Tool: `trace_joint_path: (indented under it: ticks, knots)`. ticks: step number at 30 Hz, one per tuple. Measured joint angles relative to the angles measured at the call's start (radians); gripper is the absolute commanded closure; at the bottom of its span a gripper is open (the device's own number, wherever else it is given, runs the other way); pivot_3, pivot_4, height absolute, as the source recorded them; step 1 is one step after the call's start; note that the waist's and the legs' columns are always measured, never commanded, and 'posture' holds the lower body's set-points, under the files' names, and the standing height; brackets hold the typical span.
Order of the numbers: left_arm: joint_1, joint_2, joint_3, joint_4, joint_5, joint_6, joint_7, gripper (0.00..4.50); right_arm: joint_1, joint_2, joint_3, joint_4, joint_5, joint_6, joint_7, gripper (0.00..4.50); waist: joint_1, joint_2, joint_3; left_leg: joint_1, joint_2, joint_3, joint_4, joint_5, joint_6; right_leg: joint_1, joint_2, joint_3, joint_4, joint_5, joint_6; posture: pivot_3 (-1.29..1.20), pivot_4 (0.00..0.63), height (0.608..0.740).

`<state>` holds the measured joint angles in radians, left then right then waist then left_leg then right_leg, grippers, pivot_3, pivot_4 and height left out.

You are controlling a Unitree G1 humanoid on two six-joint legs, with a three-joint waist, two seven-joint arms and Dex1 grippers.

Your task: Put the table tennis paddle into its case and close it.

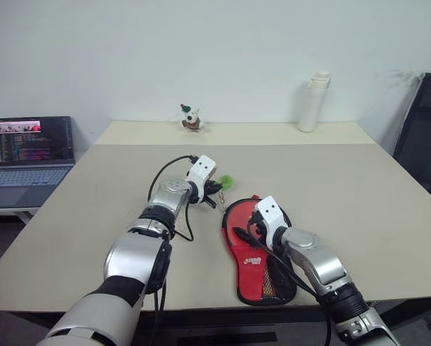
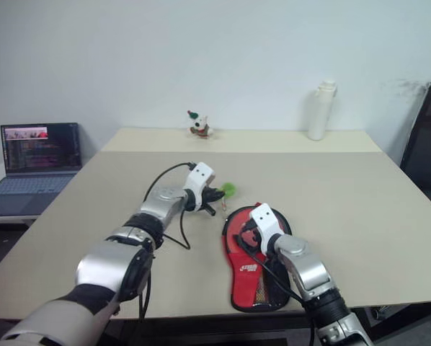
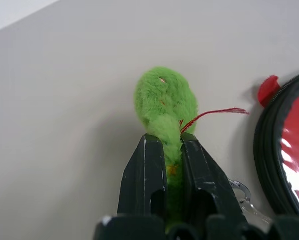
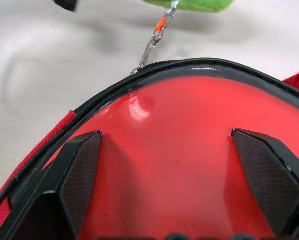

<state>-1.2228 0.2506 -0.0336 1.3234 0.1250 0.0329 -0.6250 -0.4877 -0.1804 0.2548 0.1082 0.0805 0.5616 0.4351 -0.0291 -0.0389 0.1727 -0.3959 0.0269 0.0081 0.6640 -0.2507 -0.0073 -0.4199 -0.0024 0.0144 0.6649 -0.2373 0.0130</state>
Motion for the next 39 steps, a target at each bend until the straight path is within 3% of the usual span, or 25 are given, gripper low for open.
trace_joint_path:
  ticks: [10,25,39]
  knots:
    - [-0.052,-0.126,-0.097,0.055,0.149,-0.098,0.201,4.49,0.107,0.002,0.043,-0.154,-0.002,0.06,-0.001,0.0,0.001,-0.002,-0.007,0.003,0.0,0.001,-0.001,0.0,0.0,0.002,0.0,0.0,0.0,0.0,0.0,0.0,0.15,0.74]
    - [-0.103,-0.319,-0.306,0.083,0.387,-0.29,0.246,4.49,0.255,-0.008,0.059,-0.376,-0.026,0.165,-0.044,0.0,0.027,-0.002,-0.014,0.003,-0.001,0.001,-0.002,-0.003,-0.003,0.008,0.0,-0.002,-0.009,-0.002,0.002,0.0,0.15,0.74]
    - [-0.114,-0.357,-0.313,0.089,0.413,-0.319,0.244,4.49,0.273,-0.007,0.06,-0.386,-0.031,0.17,-0.054,0.0,0.029,0.0,-0.023,0.003,-0.001,-0.003,-0.003,-0.004,-0.002,0.013,0.0,-0.006,-0.017,-0.002,0.002,0.0,0.15,0.74]
